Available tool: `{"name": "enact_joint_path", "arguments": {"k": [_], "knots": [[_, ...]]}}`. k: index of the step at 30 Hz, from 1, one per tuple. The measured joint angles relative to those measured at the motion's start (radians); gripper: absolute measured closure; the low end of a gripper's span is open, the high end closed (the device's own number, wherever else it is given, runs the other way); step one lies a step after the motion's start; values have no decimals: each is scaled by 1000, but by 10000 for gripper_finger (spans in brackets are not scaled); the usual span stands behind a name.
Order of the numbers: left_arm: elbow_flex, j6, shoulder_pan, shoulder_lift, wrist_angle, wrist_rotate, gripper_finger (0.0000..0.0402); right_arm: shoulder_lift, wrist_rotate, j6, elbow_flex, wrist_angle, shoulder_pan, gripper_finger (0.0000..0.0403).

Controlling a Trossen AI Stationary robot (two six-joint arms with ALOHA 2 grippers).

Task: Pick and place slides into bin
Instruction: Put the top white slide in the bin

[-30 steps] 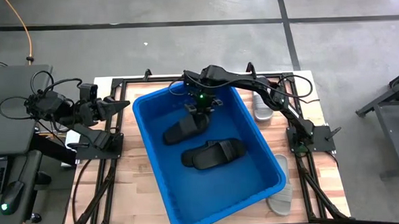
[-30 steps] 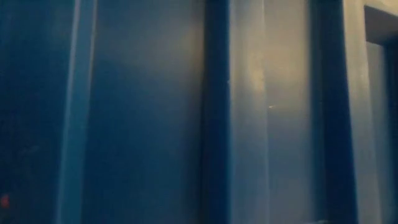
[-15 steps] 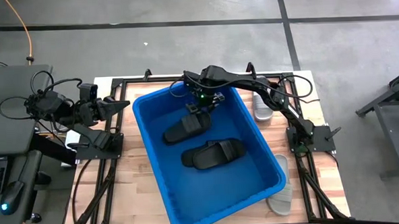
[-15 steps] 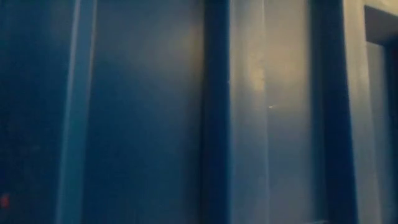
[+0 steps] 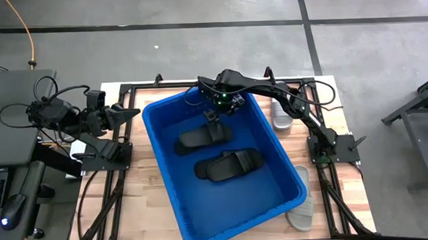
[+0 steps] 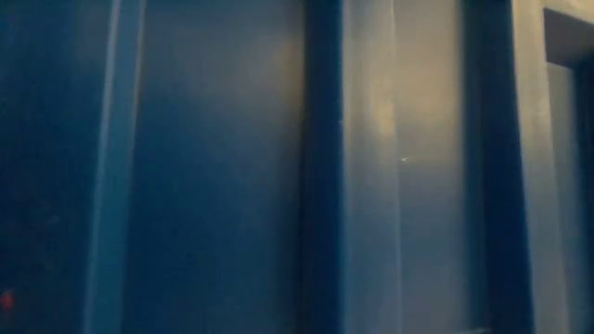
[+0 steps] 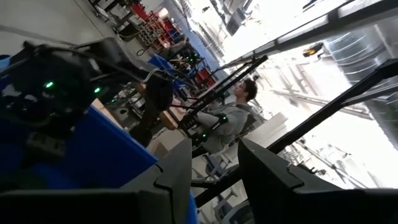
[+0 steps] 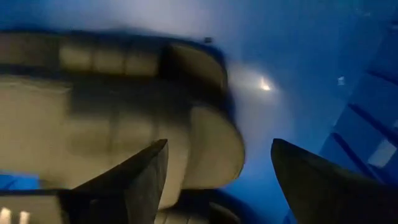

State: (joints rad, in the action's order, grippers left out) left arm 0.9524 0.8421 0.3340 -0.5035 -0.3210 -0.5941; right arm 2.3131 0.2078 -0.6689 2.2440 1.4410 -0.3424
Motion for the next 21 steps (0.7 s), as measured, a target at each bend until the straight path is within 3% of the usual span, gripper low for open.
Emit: {"name": "enact_joint_path", "arguments": {"k": [4, 7, 21], "knots": [[0, 0, 0, 0, -25, 0, 279, -1, 60, 47, 58, 19, 0, 132], [0, 0, 0, 0, -29, 0, 279, -4, 42, 64, 115, 76, 0, 132], [0, 0, 0, -1, -42, -25, 279, -202, 67, 54, 87, 129, 27, 132]]}}
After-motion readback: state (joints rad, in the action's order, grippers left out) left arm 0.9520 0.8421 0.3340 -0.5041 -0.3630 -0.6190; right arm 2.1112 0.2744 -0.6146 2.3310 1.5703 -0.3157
